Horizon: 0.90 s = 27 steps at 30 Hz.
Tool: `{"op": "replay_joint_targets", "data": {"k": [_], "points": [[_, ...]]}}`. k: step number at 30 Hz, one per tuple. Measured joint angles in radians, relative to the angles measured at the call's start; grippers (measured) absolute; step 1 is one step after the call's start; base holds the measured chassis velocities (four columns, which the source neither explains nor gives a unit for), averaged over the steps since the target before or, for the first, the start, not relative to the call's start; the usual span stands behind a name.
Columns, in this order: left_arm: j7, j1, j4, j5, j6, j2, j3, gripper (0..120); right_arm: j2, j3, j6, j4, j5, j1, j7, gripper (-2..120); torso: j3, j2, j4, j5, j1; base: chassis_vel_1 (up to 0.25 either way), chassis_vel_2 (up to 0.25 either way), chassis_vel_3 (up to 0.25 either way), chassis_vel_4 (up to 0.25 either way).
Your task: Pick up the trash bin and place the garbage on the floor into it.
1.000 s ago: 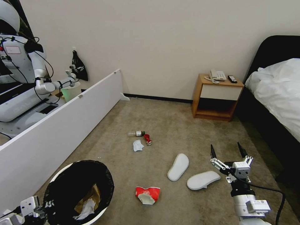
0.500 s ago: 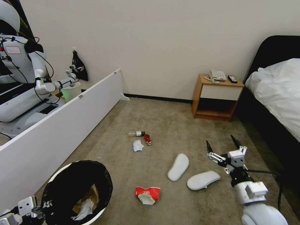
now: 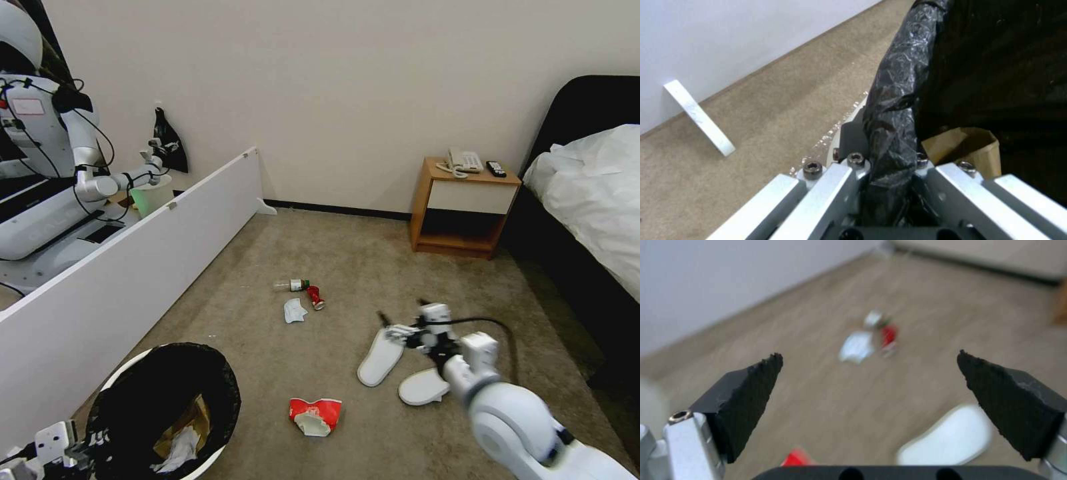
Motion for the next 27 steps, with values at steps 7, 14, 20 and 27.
{"op": "replay_joint_targets", "data": {"k": [7,14,20,27], "points": [[0.002,-0.018,0.025,0.006,0.003,0.009,0.011,2,-0.018,-0.288,-0.172,-0.067,0.096,0.222,0.005,100,0.000,0.000,-0.0009,-0.0002,0.000,0.000,0.000,0.000,0.000],[0.004,-0.013,0.027,0.009,0.003,0.006,0.004,2,0.068,-0.522,-0.265,-0.200,0.093,0.365,-0.117,100,0.000,0.000,-0.0003,0.0001,0.000,0.000,0.000,0.000,0.000],[0.005,-0.007,0.027,0.012,0.003,0.002,0.002,2,0.109,-0.589,-0.286,-0.280,0.061,0.404,-0.189,100,0.000,0.000,-0.0003,-0.0002,0.000,0.000,0.000,0.000,0.000],[0.010,-0.006,0.027,0.018,-0.002,-0.007,0.002,2,0.154,-0.638,-0.270,-0.411,-0.006,0.417,-0.247,100,0.000,0.000,-0.0004,0.0000,0.000,0.000,0.000,0.000,0.000]]}}
